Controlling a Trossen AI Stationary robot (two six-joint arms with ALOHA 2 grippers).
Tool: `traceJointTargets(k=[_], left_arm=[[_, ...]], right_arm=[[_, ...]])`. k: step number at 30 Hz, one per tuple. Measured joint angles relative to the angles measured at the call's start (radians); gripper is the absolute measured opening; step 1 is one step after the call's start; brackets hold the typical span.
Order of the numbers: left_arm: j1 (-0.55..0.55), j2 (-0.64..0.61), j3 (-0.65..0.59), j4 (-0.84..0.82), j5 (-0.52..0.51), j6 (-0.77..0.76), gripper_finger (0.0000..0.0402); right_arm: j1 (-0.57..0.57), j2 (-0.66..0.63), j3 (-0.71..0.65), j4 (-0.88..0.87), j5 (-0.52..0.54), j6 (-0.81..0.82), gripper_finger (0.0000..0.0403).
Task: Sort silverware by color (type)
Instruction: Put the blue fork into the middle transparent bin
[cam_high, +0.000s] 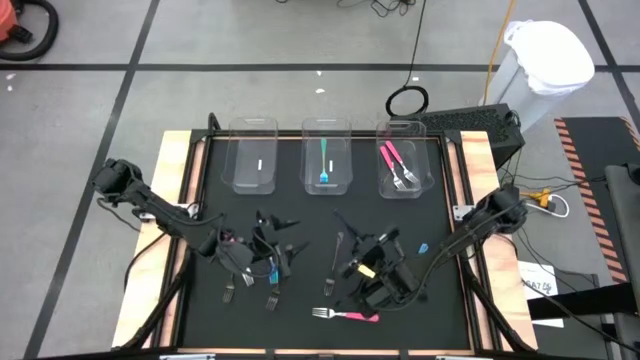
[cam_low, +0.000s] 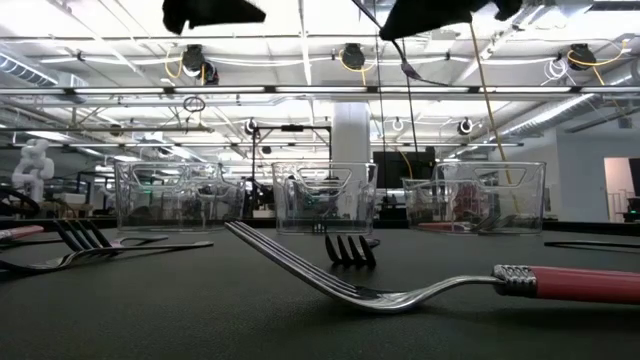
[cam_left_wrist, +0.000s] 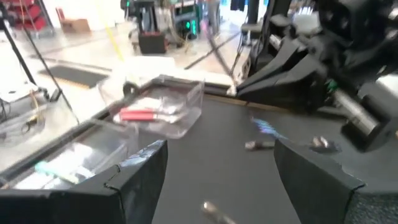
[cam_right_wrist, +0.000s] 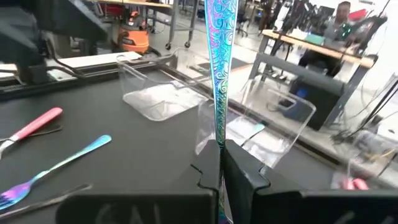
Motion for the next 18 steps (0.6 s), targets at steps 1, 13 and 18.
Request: traceJointTargets(k=[1,13,18], left_arm=[[0.004,0.000,0.000,0.025,0.003,0.021,0.0295],[0.045,0.000,0.000,0.201,0.081,0.124,0.0295],[0.050,0.000,0.000,0.297,0.081,0.214,0.0295]], right_arm=[[-0.005,-0.007,0.000,0.018,-0.001,-0.042,0.0004],[-0.010,-0.175,0.000,0.407,-0.030,-0.690,0.0004],[-0.025,-0.196,0.001,0.505,-0.029,-0.789,0.0004]])
